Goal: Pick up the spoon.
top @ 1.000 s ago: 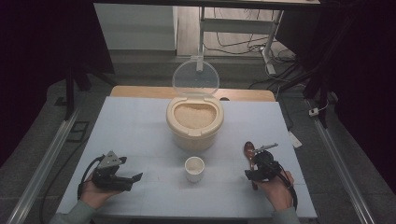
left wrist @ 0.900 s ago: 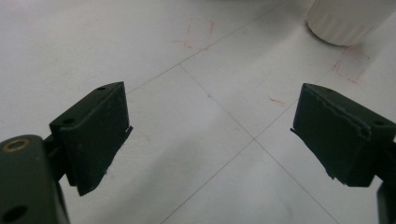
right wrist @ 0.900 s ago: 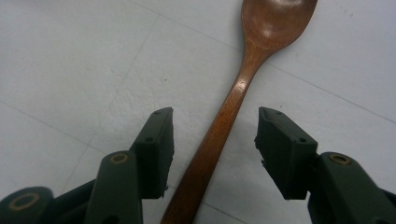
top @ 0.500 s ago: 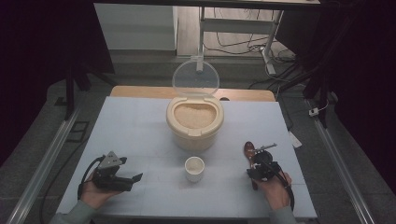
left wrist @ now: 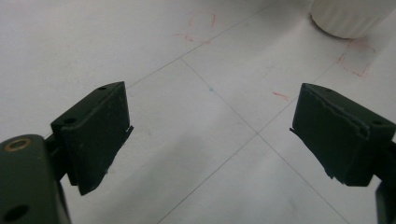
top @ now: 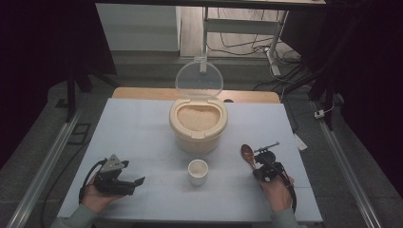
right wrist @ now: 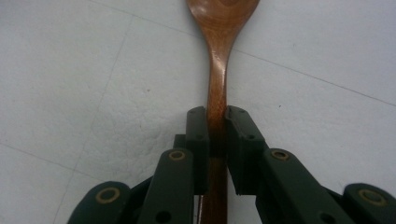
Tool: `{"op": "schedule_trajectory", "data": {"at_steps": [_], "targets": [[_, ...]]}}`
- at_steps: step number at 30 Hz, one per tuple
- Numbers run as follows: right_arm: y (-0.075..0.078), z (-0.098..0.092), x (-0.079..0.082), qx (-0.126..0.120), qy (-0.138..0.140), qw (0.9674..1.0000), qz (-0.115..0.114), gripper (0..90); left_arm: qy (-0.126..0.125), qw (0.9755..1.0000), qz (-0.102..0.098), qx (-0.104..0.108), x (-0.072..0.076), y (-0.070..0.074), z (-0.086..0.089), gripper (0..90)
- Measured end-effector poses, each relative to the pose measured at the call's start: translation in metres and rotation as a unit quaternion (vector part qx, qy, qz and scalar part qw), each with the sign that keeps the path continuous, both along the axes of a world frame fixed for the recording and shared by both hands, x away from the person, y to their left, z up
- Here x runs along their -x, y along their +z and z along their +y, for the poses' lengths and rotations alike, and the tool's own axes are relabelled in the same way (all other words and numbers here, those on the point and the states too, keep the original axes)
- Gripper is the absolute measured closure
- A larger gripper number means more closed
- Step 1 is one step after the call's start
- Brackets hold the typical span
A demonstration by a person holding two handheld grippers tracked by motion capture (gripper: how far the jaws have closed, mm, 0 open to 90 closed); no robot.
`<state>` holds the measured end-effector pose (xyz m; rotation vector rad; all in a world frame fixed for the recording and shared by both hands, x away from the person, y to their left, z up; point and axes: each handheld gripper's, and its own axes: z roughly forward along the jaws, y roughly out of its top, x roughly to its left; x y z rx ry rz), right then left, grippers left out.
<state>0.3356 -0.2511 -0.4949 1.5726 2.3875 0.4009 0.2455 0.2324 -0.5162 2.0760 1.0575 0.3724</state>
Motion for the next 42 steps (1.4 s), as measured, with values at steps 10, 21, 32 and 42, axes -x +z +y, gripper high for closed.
{"op": "schedule_trajectory", "data": {"at_steps": [10, 21, 32, 42], "targets": [[0.005, -0.014, 0.001, -0.037, 0.019, 0.999, -0.017, 80.4, 0.003, 1.0, 0.002, 0.0, -0.001, -0.001, 0.001, 11.5], [0.026, -0.04, 0.008, -0.148, 0.036, 0.9871, -0.049, 80.5, 0.006, 1.0, 0.001, -0.003, -0.002, -0.002, 0.001, 11.6], [0.048, -0.046, 0.018, -0.205, 0.084, 0.9716, -0.083, 80.5, 0.008, 1.0, 0.001, -0.004, -0.002, -0.002, 0.001, 11.6], [0.059, -0.036, 0.024, -0.224, 0.135, 0.9598, -0.101, 80.5, 0.007, 1.0, 0.002, -0.002, -0.003, -0.002, 0.001, 11.6]]}}
